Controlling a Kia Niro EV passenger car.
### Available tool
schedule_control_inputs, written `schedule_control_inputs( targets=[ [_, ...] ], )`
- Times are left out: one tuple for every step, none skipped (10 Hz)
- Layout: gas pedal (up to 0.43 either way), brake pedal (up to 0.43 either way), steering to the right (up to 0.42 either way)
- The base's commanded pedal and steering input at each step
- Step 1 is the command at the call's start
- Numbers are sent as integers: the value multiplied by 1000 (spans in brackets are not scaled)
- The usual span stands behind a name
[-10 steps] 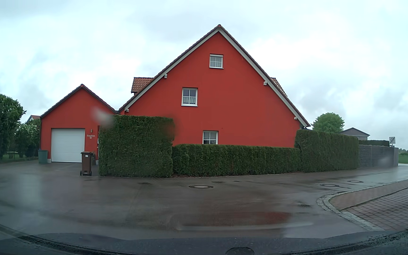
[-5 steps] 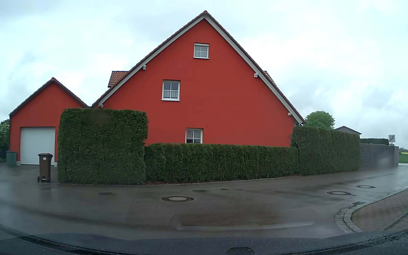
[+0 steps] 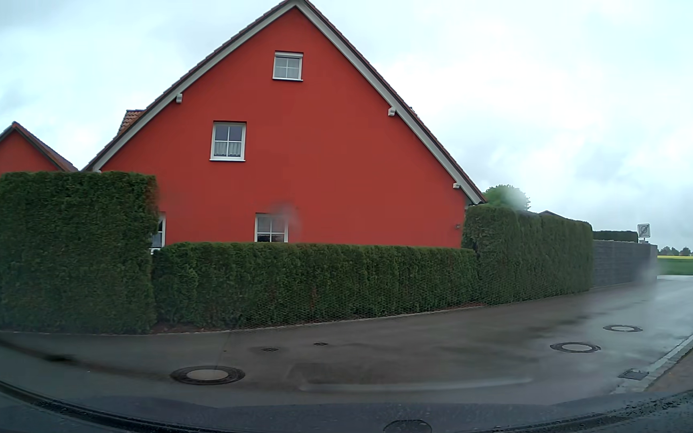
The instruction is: Follow the waypoints while adhering to traffic rules and regulations
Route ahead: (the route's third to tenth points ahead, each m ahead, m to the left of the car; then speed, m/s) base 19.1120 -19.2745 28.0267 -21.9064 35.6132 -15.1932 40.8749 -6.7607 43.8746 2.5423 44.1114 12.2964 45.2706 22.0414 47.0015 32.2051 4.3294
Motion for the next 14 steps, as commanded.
schedule_control_inputs(
  targets=[
    [67, 0, 221],
    [67, 0, 237],
    [67, 0, 259],
    [67, 0, 289],
    [67, 0, 321],
    [79, 0, 339],
    [87, 0, 360],
    [87, 0, 377],
    [98, 0, 389],
    [98, 0, 401],
    [98, 0, 412],
    [98, 0, 417],
    [110, 0, 419],
    [110, 0, 419]
  ],
)
